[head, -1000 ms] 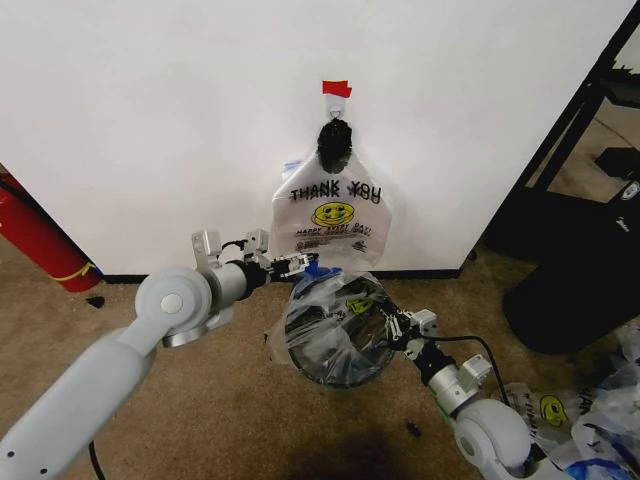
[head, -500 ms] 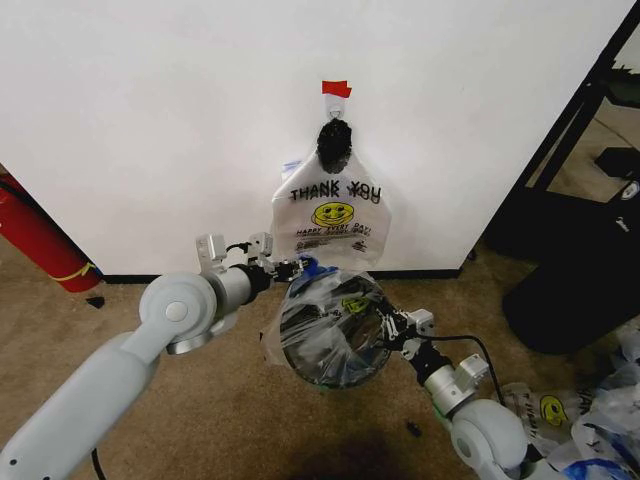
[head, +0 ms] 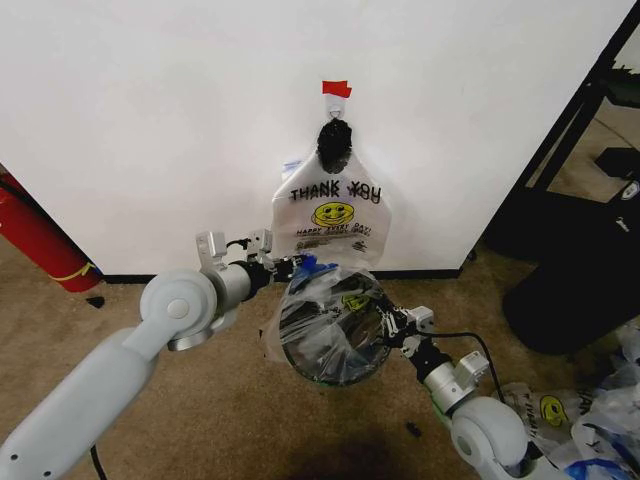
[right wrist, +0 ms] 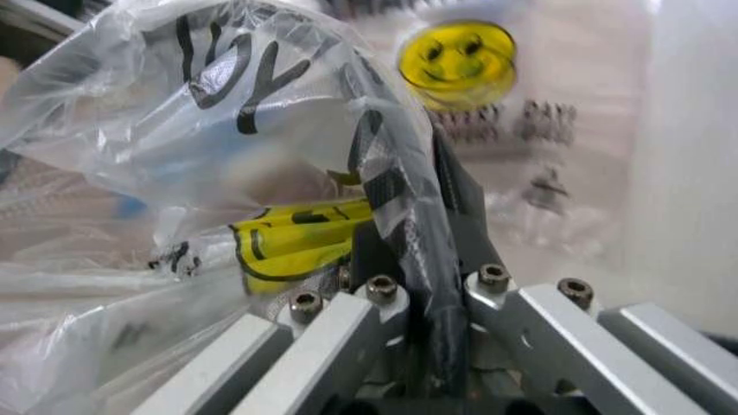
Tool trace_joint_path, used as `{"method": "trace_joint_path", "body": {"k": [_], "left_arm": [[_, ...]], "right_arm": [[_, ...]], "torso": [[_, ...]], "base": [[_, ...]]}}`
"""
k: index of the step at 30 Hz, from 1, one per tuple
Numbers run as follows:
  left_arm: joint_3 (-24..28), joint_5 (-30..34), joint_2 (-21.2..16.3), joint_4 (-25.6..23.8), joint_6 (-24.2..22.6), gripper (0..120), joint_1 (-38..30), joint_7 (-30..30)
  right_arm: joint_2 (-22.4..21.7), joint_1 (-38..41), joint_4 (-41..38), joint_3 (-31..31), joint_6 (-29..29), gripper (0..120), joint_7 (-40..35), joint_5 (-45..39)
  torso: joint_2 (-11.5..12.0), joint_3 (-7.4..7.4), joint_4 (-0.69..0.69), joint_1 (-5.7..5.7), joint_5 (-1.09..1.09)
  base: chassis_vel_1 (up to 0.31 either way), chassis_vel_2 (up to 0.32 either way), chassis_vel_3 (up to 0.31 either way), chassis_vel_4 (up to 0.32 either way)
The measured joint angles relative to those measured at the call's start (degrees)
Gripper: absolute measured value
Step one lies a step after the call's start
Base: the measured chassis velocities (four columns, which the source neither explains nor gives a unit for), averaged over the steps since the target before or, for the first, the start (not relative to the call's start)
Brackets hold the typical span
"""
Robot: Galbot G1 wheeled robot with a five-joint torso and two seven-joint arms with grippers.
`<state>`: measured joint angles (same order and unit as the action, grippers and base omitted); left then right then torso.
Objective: Pick up the garbage bag from the wall and place it over the trash bin.
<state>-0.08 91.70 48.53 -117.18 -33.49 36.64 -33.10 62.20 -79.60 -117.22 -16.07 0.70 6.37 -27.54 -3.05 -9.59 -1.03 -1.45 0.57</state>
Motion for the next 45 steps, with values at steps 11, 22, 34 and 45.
{"method": "trace_joint_path", "body": {"k": [11,22,34,45], "left_arm": [[7.29,-2.22,0.48,8.19,-0.12,0,-7.94,1.82],[12.6,-5.65,1.13,14.42,-0.13,0,-10.87,4.41],[15.32,-9.02,2.8,17.16,1.44,0,-11.39,6.24],[9.2,-8.87,0.12,11.52,-1.45,23,-7.55,5.29]], "right_arm": [[-1.44,-0.52,-0.3,0.35,4.16,0,3.55,2.14],[-2.12,-0.25,-0.56,0.75,4.94,0,4.72,2.09],[-2.1,-0.37,-0.61,1.23,5.34,0,5.7,2.01],[0.22,-0.14,0.94,2.15,4.28,0,2.67,1.63]], "torso": [[0.0,0.0,-0.01,0.0,0.0],[0.0,0.0,0.0,0.0,0.0],[0.0,0.0,-0.01,0.0,0.01],[0.0,0.0,0.0,0.01,0.0]], "base": [[0.0,0.0,0.0,0.0],[0.0,0.0,0.0,0.0],[0.0,0.0,0.0,0.0],[0.0,0.0,0.0,0.0]]}}
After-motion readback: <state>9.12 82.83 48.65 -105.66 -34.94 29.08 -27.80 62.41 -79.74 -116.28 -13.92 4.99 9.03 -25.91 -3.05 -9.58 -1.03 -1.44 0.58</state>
